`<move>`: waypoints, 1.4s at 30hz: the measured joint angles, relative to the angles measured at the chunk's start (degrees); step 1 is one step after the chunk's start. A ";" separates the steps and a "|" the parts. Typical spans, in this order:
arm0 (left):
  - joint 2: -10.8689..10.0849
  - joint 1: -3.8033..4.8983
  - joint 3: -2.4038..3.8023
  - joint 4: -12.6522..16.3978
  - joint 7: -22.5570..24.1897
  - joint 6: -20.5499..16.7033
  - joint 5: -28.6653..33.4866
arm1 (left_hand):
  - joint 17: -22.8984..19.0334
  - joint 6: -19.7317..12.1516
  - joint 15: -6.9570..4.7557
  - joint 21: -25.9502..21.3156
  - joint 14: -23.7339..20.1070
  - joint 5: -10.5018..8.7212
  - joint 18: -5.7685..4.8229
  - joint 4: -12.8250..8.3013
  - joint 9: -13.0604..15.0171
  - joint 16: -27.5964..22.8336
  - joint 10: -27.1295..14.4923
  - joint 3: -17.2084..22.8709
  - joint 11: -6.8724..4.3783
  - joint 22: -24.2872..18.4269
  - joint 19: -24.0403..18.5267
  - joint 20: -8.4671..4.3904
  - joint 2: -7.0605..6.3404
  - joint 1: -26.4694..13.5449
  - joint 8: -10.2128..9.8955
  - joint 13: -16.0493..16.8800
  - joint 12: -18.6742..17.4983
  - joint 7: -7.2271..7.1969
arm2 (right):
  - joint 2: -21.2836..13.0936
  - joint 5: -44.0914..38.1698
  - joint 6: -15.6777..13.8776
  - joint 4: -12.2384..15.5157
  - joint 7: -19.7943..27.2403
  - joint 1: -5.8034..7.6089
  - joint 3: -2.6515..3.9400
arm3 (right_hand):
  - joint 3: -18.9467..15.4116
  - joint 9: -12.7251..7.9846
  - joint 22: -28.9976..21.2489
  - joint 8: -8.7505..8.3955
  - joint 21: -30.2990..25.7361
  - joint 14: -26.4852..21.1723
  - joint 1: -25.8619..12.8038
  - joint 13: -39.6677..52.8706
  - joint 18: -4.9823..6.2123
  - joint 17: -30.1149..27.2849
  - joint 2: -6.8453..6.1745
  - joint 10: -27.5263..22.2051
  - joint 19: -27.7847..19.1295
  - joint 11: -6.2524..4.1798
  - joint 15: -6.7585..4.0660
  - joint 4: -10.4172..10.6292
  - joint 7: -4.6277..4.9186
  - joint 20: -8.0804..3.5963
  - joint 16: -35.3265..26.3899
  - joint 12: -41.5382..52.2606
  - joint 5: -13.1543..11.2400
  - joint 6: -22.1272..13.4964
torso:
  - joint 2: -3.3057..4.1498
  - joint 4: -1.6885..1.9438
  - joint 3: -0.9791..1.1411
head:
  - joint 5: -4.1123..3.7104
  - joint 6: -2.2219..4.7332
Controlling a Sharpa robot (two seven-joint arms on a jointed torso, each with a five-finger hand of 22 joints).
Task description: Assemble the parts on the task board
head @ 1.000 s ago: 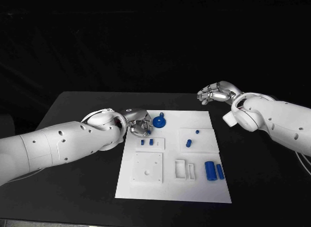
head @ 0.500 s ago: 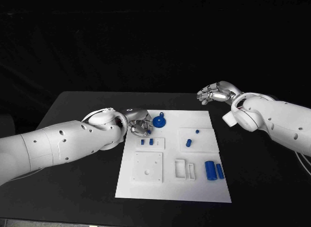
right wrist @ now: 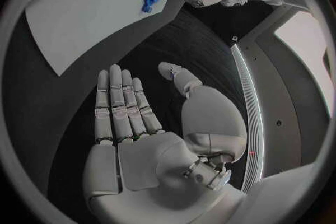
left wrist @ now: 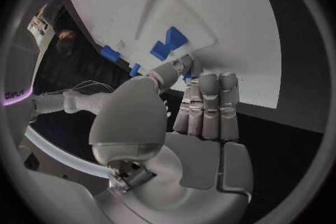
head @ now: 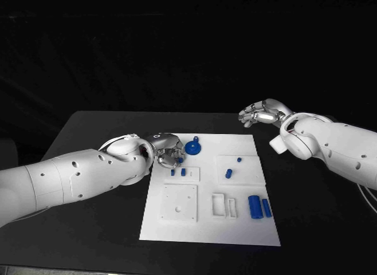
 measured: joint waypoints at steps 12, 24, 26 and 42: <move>-0.26 -0.02 0.00 0.10 0.14 -0.16 0.21 | -0.12 -2.09 -0.08 0.00 -0.08 -0.26 0.19 0.68 -0.84 0.00 -0.02 -0.37 -0.02 -0.01 0.00 0.02 -0.69 -0.06 -0.84 0.27 -0.23 -0.32 | 0.04 0.02 0.06 -0.09 0.02 -0.07 0.00 | 0.00 0.00 -0.01 0.00 0.00 0.00 0.00 0.00 0.00 0.00 0.00 0.00 0.00 0.00 0.00 0.00 0.00 0.00 0.00 0.00 0.00 0.00 | 0.03 -0.08 -0.02 | -0.01 -0.12; -0.93 -0.04 0.00 0.16 0.26 -0.33 0.36 | -0.20 -2.50 -0.08 0.00 -0.08 -0.23 0.42 0.86 -1.02 0.01 -0.02 -0.24 -0.03 -0.02 -0.09 0.12 -1.05 0.19 -0.84 0.40 -0.44 -0.32 | 0.10 0.02 0.12 -0.16 0.02 -0.10 -0.02 | 0.00 -0.05 -0.01 0.21 0.00 0.00 0.00 -0.05 0.00 0.00 0.00 0.00 0.00 0.00 0.00 0.00 0.00 0.00 0.00 0.00 0.00 0.00 | 0.03 -0.08 -0.01 | -0.06 -0.24; -1.08 -0.04 0.00 0.15 0.26 -0.33 0.41 | -0.20 -2.50 -0.08 0.00 -0.08 0.25 0.43 0.86 -1.12 0.01 -0.02 -0.24 -0.03 -0.02 -0.09 0.12 -1.29 0.43 -0.84 0.40 -0.44 -0.32 | 0.07 0.02 0.13 -0.16 0.02 -0.10 -0.02 | 0.00 -0.05 -0.01 0.21 0.00 0.00 0.00 -0.05 0.00 0.00 0.00 0.00 0.00 0.00 0.00 0.00 0.00 0.00 0.00 0.00 0.00 0.00 | 0.01 -0.08 -0.01 | -0.06 -0.19; -3.23 -0.05 0.29 -1.31 0.76 -1.75 1.77 | -0.33 -4.03 0.33 0.00 -0.50 1.12 0.45 0.30 -1.80 0.01 -0.39 0.00 0.26 -0.01 -0.18 0.22 -2.48 1.62 -0.84 0.51 -1.07 -0.83 | -0.87 -0.55 0.24 -0.04 0.03 -0.12 -0.01 | 0.43 -0.13 0.34 0.40 -0.46 0.00 1.38 -0.36 0.01 0.00 -0.02 0.00 -0.03 0.00 0.00 -1.87 -0.20 0.03 -0.34 0.23 -1.57 -0.20 | -0.03 -0.12 0.04 | 0.18 0.48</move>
